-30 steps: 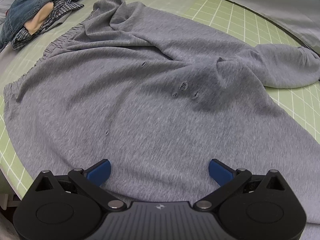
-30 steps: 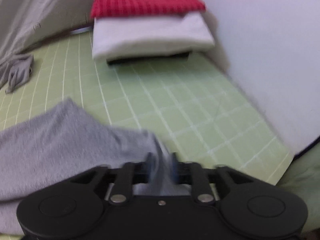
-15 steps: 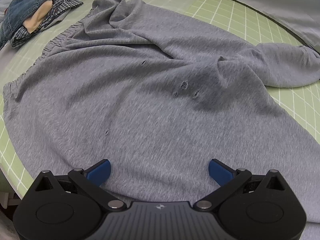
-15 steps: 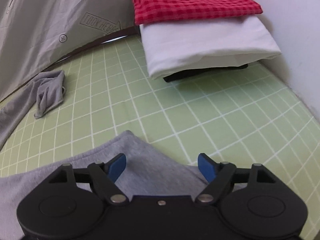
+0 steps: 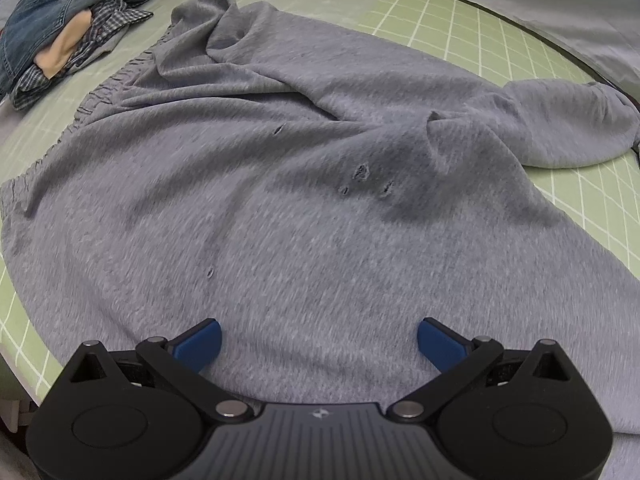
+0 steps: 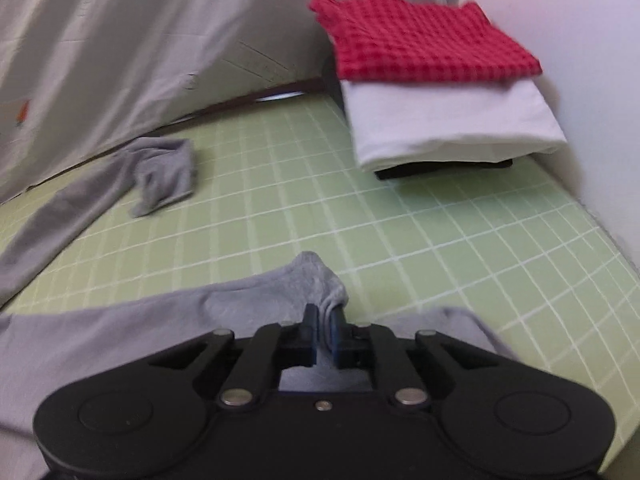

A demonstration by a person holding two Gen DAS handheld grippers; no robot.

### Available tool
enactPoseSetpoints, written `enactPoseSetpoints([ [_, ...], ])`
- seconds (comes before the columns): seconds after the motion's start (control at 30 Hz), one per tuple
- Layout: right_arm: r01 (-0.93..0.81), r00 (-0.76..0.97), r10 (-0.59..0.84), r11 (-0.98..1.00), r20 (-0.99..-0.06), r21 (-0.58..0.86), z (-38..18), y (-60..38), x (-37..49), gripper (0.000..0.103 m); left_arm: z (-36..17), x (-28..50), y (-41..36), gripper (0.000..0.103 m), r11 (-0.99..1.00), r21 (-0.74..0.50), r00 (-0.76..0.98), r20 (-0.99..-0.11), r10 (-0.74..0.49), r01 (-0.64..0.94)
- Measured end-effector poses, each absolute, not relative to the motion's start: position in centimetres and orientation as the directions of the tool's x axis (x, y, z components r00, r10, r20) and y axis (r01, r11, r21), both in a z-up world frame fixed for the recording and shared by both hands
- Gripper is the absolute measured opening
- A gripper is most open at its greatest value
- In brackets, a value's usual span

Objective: Fold clothes

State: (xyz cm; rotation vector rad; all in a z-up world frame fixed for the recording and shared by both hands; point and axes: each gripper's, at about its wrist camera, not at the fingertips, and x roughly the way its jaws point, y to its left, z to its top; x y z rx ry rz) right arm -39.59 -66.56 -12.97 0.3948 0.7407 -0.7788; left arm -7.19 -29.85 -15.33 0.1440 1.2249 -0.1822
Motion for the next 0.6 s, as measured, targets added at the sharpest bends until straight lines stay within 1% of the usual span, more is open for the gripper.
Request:
enactPoseSetpoints([
  [0.07, 0.742, 0.478, -0.487, 0.669, -0.731, 0.039, -13.2, -64.3, -39.8, 0.007, -15.3, -7.2, -29.8, 0.103, 0.976, 0.012, 0.332, -0.941, -0.063, 0.217],
  [0.17, 0.721, 0.458, -0.439, 0.692, -0.773, 0.034, -14.9, -61.4, -39.9, 0.008, -15.3, -7.3, -29.8, 0.103, 0.975, 0.012, 0.336, -0.94, -0.065, 0.22],
  [0.27, 0.713, 0.459, -0.427, 0.7, -0.779, 0.036, -15.1, -60.1, -39.9, 0.011, -15.3, -7.3, -29.9, 0.103, 0.974, 0.012, 0.336, -0.939, -0.067, 0.227],
  [0.33, 0.709, 0.465, -0.42, 0.704, -0.779, 0.044, -14.7, -59.7, -39.8, 0.018, -15.3, -7.3, -29.9, 0.103, 0.973, 0.012, 0.337, -0.939, -0.068, 0.231],
  [0.43, 0.717, 0.512, -0.428, 0.69, -0.745, 0.097, -13.4, -60.3, -40.2, 0.02, -15.3, -7.4, -29.9, 0.103, 0.972, 0.012, 0.339, -0.938, -0.071, 0.236],
  [0.57, 0.751, 0.556, -0.503, 0.646, -0.662, 0.14, -11.0, -61.7, -41.0, 0.022, -15.3, -7.4, -29.9, 0.103, 0.971, 0.012, 0.34, -0.938, -0.073, 0.241],
  [0.6, 0.762, 0.553, -0.518, 0.632, -0.653, 0.143, -10.6, -62.3, -41.1, 0.023, -15.3, -7.4, -29.9, 0.103, 0.97, 0.011, 0.34, -0.938, -0.074, 0.242],
])
